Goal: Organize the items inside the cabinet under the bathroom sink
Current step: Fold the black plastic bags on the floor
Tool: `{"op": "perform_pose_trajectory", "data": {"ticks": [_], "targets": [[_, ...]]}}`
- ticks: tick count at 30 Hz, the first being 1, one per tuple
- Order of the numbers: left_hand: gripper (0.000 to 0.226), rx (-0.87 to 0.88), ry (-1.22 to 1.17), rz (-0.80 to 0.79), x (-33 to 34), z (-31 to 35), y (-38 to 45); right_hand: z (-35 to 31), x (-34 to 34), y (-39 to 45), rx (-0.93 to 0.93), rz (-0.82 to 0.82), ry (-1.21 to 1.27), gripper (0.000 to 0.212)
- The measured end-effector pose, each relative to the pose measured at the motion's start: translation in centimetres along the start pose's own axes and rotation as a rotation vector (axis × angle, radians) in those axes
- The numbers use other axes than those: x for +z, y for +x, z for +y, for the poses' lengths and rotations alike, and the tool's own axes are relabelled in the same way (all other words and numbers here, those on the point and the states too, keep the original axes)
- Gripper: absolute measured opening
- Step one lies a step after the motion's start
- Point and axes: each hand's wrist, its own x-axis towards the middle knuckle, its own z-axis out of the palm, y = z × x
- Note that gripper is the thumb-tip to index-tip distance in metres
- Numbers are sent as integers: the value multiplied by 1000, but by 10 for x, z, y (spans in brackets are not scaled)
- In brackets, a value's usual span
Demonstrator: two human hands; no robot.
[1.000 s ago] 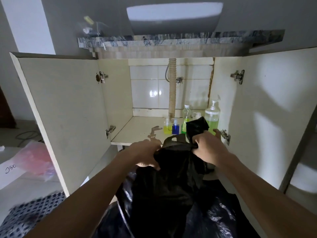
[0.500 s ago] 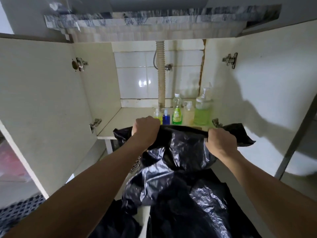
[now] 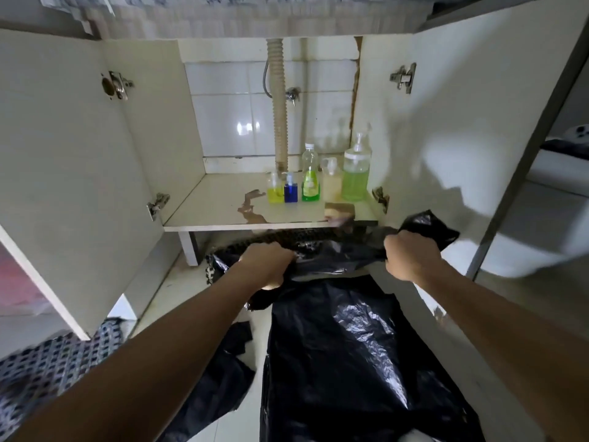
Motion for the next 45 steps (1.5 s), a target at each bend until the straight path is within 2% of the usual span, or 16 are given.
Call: {"op": "perform_pose_trajectory", "data": {"ticks": [3,7,10,14,17,21,24,27,29,31,33,36,39,42,45], "targets": [[35,112,69,-188,30,19,2,-2,35,-13,-27,-159,-49,28],[43,184,87,-316,65,45,-3,0,89,-26,24,-297,-58,36],[49,217,67,-419,86,68,-13,-1,133,-47,60,-422,-30,34],[63,218,47,-619,128,100,-33,-2,180,-74,106,-642,52,18],[82,191,8,-747,150,121,-50,-4,206,-84,133,-777,68,25],[108,123,-57,-900,174,133,-58,-8,223,-96,111,-854,40,30],[118,78,-107,-974,178,136,-63,-11,221,-101,97,-914,23,32],[117,5,-228,-1037,168,130,-63,-18,211,-94,89,-914,54,24],[102,-58,-358,-1082,159,118,-55,-29,198,-81,77,-877,122,15],[80,-91,-443,-1058,140,98,-44,-48,176,-60,56,-792,221,21],[67,-131,-494,-940,109,66,-31,-74,146,-35,9,-700,340,20],[72,-236,-529,-723,61,0,-21,-121,104,-2,-89,-555,522,17],[70,-312,-469,-592,46,-62,-37,-172,69,13,-225,-466,691,27],[63,-316,-389,-570,72,-100,-76,-220,60,8,-322,-528,735,30],[55,-311,-267,-685,123,-118,-122,-259,81,-4,-361,-639,718,28]]}}
